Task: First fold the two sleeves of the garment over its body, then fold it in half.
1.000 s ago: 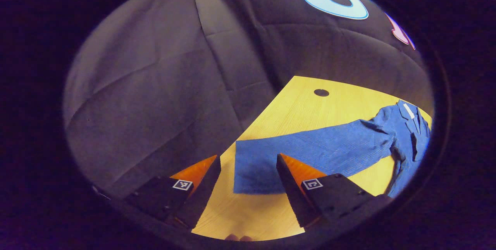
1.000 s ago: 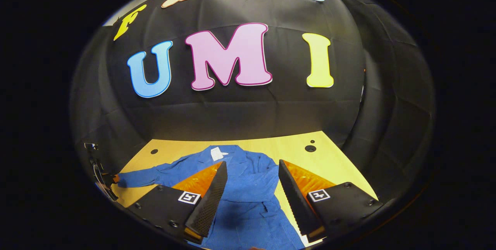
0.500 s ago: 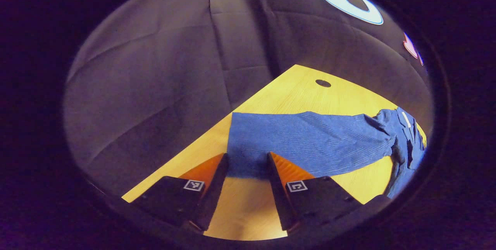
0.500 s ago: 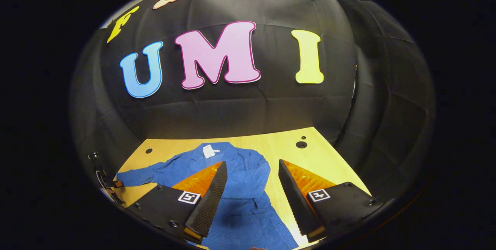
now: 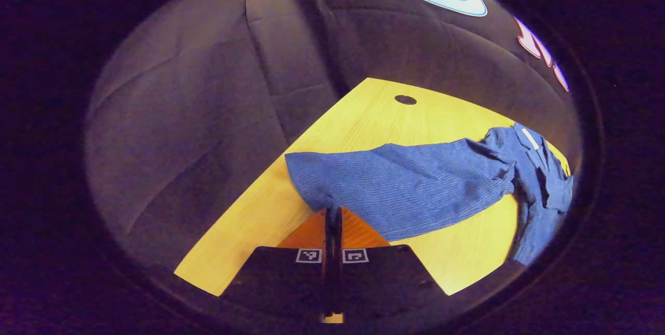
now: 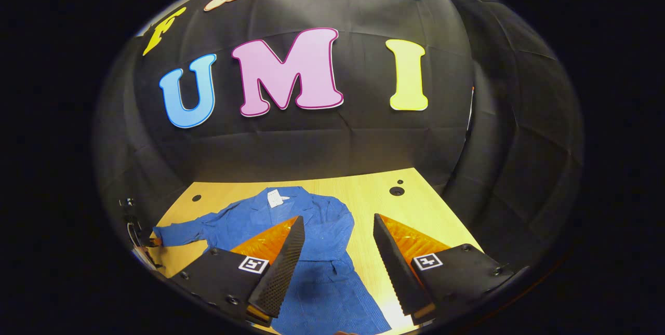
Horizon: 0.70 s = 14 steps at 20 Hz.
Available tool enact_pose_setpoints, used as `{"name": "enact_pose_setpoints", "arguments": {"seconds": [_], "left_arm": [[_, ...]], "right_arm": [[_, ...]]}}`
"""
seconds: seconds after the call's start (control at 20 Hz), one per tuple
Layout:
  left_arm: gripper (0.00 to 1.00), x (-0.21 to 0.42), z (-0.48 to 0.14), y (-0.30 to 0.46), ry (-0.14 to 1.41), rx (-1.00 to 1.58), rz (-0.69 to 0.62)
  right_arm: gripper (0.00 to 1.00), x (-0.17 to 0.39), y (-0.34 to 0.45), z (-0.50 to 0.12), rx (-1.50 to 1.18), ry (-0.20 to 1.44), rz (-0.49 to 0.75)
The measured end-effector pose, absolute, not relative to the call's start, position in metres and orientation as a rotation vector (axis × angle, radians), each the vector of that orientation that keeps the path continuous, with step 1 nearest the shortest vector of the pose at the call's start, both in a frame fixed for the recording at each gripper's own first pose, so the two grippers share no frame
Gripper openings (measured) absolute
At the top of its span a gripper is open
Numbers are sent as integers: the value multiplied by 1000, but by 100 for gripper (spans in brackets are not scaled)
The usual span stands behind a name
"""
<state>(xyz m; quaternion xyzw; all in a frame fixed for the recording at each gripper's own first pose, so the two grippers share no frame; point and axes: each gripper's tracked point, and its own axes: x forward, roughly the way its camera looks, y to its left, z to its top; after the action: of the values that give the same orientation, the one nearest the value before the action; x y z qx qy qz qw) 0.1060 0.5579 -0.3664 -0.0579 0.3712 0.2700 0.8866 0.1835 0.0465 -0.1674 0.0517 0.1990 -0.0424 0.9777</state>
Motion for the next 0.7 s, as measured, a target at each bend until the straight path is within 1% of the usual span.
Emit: {"name": "enact_pose_setpoints", "arguments": {"seconds": [0.25, 0.45, 0.7], "left_arm": [[0, 148, -305, 499, 614, -121, 374], [0, 176, -239, 415, 509, -121, 200], [0, 211, -217, 308, 503, -120, 45]], "right_arm": [[86, 182, 44, -171, 139, 407, -73], [86, 178, 36, -173, 151, 402, -64], [86, 164, 11, -181, 196, 417, -84]]}}
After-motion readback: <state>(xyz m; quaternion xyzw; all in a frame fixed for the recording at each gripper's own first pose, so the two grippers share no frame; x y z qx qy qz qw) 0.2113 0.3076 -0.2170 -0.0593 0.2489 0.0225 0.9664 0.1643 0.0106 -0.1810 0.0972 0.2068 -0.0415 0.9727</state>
